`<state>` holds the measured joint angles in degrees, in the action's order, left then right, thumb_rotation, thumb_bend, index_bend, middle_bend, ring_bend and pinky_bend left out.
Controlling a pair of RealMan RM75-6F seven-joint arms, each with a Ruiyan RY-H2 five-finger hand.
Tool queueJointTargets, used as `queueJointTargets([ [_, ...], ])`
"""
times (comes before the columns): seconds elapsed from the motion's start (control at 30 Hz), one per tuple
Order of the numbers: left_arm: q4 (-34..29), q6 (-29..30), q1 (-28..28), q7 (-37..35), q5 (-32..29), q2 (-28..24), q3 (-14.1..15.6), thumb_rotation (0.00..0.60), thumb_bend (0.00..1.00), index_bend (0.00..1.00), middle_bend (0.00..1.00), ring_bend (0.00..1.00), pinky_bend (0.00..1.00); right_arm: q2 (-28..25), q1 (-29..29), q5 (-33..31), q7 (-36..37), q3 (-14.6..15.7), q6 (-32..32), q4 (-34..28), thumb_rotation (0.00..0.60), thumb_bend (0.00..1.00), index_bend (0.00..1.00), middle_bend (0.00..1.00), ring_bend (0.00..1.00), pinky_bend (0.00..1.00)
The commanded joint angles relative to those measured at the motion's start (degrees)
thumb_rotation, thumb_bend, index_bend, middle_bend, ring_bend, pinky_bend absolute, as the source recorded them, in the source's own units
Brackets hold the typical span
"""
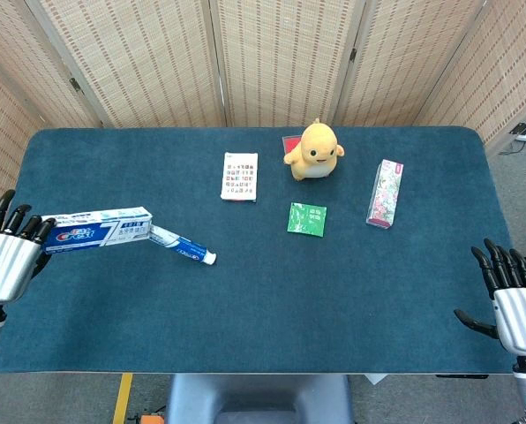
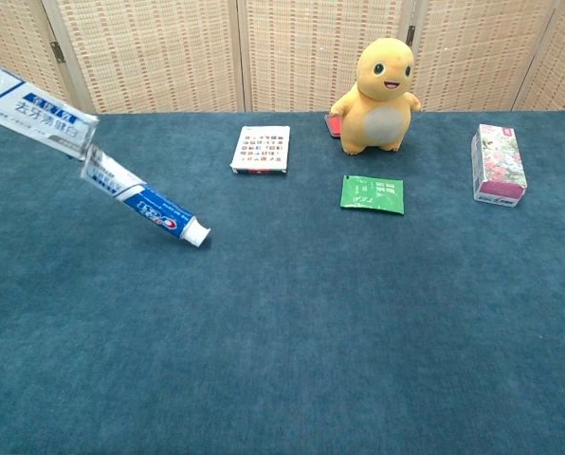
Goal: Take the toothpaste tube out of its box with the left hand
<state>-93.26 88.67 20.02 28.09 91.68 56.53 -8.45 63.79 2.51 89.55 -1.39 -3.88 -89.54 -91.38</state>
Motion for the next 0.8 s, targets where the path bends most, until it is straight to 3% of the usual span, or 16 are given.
queueJointTargets([
  [0.03, -0.2, 0.9, -0.9, 0.3, 0.5, -1.2, 0.1, 0.6, 0.2, 0.57, 0.55, 0.32, 0.17, 0.1, 0.0, 0.0, -0.2, 0.1, 0.0, 0.0, 0.6, 0.11, 0.0, 0.0, 0.0, 0.0],
  [0.23, -2.2, 1.5, -2.3, -4.4, -0.3, -1.6, 0.4, 0.6, 0.2, 0.57, 0.55, 0.32, 0.17, 0.2, 0.1, -0.2, -0.7, 0.0, 0.1, -0.2, 0.6, 0.11, 0.0, 0.0, 0.0, 0.0],
  [0.5, -4.2, -4.1, -1.3, -24.7, -5.1, 3.2, 0.5, 0.6, 0.19, 0.57, 0.55, 0.31, 0.16, 0.4, 0.1, -0.3, -1.3, 0.0, 0.1, -0.2, 0.6, 0.11, 0.0, 0.0, 0.0, 0.0],
  [0.63, -2.2, -7.9, -0.1, -32.9, -7.1, 5.8, 0.5, 0.6, 0.19, 0.57, 0.55, 0.31, 0.15, 0.3, 0.0, -0.4, -0.9, -0.1, -0.1, -0.1, 0.6, 0.11, 0.0, 0.0, 0.0, 0.0],
  [0.8, 2.7, -10.8, 1.1, -38.1, -7.9, 10.7, 0.8, 0.6, 0.19, 0.57, 0.55, 0.31, 0.14, 0.2, 0.0, -0.2, -0.6, -0.1, -0.2, -0.1, 0.6, 0.11, 0.0, 0.0, 0.0, 0.0],
])
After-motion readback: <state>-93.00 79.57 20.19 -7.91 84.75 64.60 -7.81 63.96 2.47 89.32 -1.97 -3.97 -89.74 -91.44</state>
